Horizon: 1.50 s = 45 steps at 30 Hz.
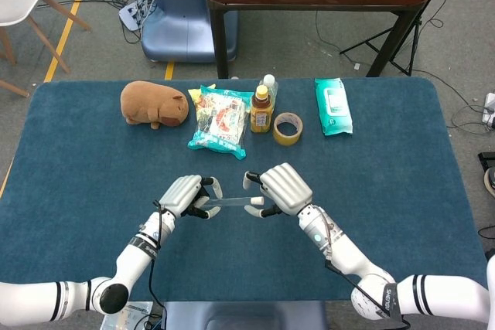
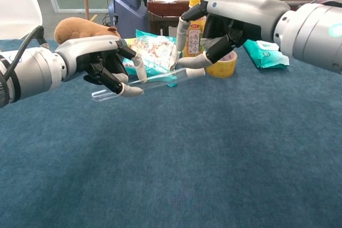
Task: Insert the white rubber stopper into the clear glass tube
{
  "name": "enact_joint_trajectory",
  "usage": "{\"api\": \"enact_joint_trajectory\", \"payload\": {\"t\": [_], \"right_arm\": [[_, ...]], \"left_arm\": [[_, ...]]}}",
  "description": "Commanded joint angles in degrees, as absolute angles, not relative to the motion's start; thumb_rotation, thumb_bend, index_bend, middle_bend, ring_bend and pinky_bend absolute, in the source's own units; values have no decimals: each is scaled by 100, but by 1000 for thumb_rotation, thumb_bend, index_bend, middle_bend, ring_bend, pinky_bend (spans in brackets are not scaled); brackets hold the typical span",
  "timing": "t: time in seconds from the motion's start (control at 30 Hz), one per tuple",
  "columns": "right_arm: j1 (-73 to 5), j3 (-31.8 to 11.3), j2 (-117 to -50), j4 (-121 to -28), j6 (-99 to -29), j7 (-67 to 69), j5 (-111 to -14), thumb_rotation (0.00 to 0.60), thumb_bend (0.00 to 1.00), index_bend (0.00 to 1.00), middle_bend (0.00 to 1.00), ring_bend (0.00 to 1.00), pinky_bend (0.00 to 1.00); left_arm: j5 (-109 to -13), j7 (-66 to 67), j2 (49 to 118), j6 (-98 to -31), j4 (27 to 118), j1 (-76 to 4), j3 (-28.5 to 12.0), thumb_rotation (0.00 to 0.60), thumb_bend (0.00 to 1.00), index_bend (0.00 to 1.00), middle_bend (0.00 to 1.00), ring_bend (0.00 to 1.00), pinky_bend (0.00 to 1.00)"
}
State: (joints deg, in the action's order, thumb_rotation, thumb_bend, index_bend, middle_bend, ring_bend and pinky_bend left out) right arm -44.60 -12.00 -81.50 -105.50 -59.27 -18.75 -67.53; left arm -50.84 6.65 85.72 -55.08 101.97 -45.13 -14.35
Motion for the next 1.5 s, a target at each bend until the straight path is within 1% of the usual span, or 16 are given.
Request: {"api": "enact_joint_trajectory", "payload": {"t": [0.03,0.3,0.6,0.73,1.03,1.3,1.5], "right_arm": [[-4469,-1197,-8154,-10544,-5919,-1884,-6747,488,205,416,1000,1000,1000],[-4437,-1201,-8092,-10610,-5974,-1804,-6837,476,184,389,1000,1000,1000],[-4172,-1225,-7503,-11066,-6316,-1686,-7163,475,183,387,1000,1000,1000],[-4023,-1255,-7173,-11271,-6479,-1634,-7244,476,183,387,1000,1000,1000],[-3772,-1258,-6728,-11493,-6703,-1657,-7242,476,183,387,1000,1000,1000],[-3610,-1219,-6587,-11448,-6773,-1536,-7225,477,183,387,1000,1000,1000],[-3540,-1208,-6554,-11408,-6791,-1479,-7212,478,183,387,1000,1000,1000]], "left_arm": [[-5082,649,8564,-5498,10195,-4514,-1440,600,318,639,1000,1000,1000],[-5140,621,8532,-5490,10152,-4493,-1406,600,318,641,1000,1000,1000],[-5445,882,8613,-5608,9640,-4454,-1157,600,318,643,1000,1000,1000],[-5705,1078,8789,-5707,9218,-4441,-994,600,319,644,1000,1000,1000],[-5849,1009,9206,-5561,8481,-4439,-920,600,318,645,1000,1000,1000],[-5895,1126,9652,-5404,7774,-4482,-862,600,318,644,1000,1000,1000],[-5824,1332,9872,-5265,7440,-4527,-846,600,319,633,1000,1000,1000]]}}
